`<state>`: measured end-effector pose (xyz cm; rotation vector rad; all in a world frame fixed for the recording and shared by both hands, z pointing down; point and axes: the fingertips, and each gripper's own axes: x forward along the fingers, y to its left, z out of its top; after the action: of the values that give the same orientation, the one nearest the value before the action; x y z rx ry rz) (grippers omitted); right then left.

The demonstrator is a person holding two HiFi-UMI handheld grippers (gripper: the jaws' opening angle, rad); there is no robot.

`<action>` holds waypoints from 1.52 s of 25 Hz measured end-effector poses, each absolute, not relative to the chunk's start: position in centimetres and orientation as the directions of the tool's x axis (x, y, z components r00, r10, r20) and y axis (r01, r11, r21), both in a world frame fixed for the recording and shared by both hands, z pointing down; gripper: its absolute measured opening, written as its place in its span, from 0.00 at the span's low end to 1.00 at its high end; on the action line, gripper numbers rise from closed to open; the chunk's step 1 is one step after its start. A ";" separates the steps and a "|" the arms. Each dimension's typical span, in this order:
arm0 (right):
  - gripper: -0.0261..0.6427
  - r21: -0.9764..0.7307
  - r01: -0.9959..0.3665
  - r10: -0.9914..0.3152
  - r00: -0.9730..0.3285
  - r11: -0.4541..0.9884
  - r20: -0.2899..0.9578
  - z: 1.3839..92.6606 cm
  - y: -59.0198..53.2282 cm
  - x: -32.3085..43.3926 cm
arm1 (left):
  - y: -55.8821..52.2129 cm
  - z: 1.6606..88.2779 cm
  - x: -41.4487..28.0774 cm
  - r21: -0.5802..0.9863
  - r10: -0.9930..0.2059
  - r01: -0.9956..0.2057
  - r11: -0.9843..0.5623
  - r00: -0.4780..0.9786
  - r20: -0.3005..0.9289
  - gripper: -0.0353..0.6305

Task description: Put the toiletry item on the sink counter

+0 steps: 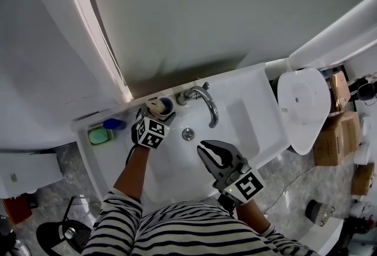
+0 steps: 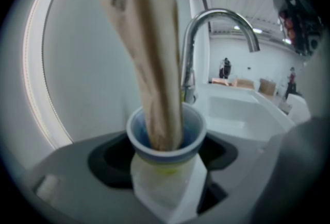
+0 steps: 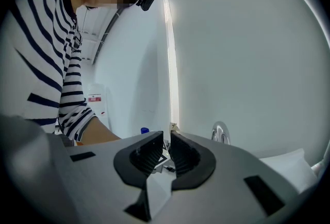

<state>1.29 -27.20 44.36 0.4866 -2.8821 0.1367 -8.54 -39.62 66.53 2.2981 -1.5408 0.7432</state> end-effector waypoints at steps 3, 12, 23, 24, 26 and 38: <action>0.05 -0.045 -0.340 -0.320 -0.916 0.939 0.240 44.6 -26.9 1.9 | -39.5 66.8 -8.6 -0.055 -0.772 -0.916 -0.398 0.301 0.560 0.61; 0.06 -0.023 -0.356 -0.341 -0.909 0.934 0.241 44.0 -26.4 3.1 | -39.0 65.4 -8.8 -0.066 -0.794 -0.926 -0.372 0.281 0.539 0.66; 0.06 -0.001 -0.345 -0.338 -0.920 0.939 0.198 42.0 -24.4 3.0 | -35.9 64.1 -8.6 -0.059 -0.796 -0.940 -0.337 0.251 0.551 0.70; 0.05 0.001 -0.345 -0.339 -0.919 0.938 0.200 41.9 -24.2 3.1 | -35.6 63.9 -8.6 -0.054 -0.799 -0.942 -0.332 0.250 0.547 0.70; 0.05 0.004 -0.345 -0.339 -0.919 0.939 0.200 41.9 -23.8 3.1 | -34.9 63.3 -8.6 -0.042 -0.806 -0.945 -0.324 0.252 0.535 0.70; 0.05 -0.004 -0.335 -0.330 -0.930 0.942 0.161 40.7 -20.8 2.8 | -29.4 55.8 -6.7 0.032 -0.863 -0.935 -0.354 0.340 0.375 0.65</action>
<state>2.81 -20.79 40.71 0.5070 -2.9388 0.0476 -6.71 -29.40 55.79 2.3631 -1.6208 0.4324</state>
